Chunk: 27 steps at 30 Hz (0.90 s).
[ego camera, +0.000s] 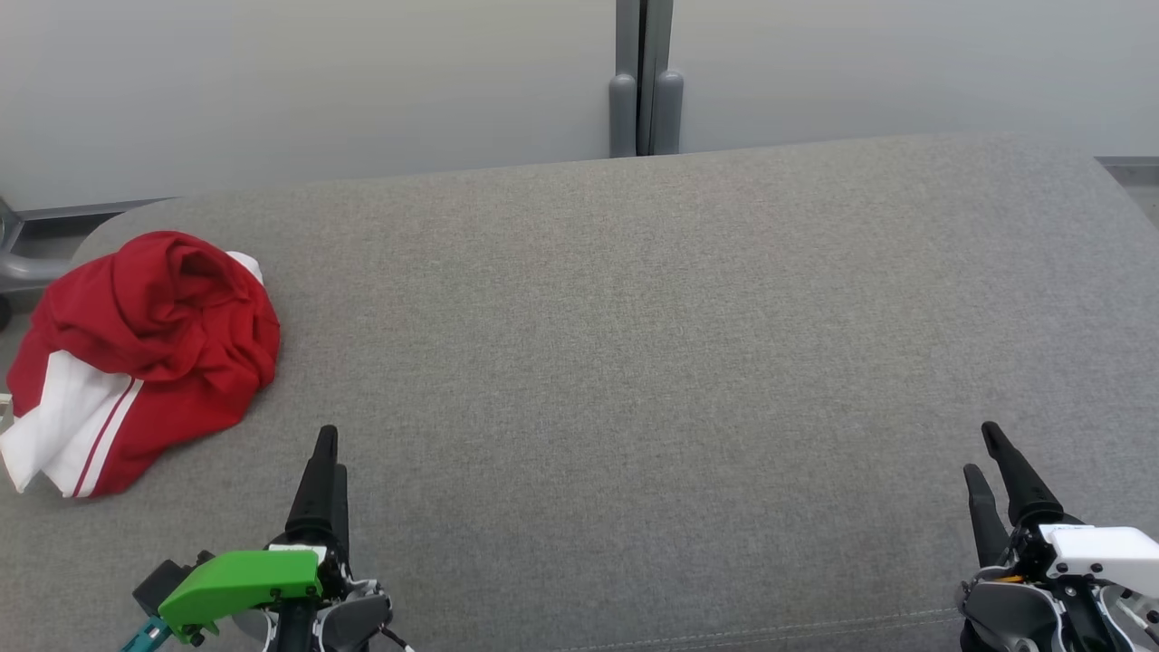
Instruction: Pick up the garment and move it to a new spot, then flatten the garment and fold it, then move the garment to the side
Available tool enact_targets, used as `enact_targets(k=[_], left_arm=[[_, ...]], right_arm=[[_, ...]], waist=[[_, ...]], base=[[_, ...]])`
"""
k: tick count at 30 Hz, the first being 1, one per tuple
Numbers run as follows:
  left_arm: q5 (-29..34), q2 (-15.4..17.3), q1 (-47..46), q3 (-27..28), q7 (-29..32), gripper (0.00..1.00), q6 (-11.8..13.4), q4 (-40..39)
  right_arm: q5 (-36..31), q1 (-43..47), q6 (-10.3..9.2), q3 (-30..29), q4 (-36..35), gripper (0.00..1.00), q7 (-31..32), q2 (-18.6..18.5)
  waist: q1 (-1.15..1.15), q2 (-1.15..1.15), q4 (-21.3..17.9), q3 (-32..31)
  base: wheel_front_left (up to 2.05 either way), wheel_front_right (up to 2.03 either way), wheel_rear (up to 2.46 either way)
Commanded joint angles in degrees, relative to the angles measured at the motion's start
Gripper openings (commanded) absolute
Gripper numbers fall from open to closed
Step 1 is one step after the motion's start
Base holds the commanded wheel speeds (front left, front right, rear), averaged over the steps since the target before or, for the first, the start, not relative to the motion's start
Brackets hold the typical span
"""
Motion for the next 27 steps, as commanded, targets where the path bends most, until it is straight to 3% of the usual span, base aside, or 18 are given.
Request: enact_targets(k=[1, 17, 27], left_arm=[[-0.1, 0.1, -0.3, 0.2, -0.5, 1.00, 0.0, -1.4], [5.6, 0.2, 1.9, 1.3, -3.0, 1.00, 0.0, -1.6], [16.7, 0.2, 2.9, 2.3, -4.3, 1.00, 0.8, -1.1]], right_arm=[[-1.0, -0.4, 0.02, 1.0, -1.0, 1.00, -1.1, -0.7], [-8.4, -0.2, 0.02, 5.3, 0.0, 1.00, -6.1, -0.9], [-17.5, -0.3, 0.03, 7.4, 1.4, 1.00, -9.1, -1.0]], waist=[[0.00, 0.00, 0.0, -0.2], [0.00, 0.00, -0.2, -1.3], [0.00, 0.00, -0.1, -2.1]], base=[[0.00, 0.00, 0.00], [0.00, 0.00, 0.00], [0.00, 0.00, 0.00]])
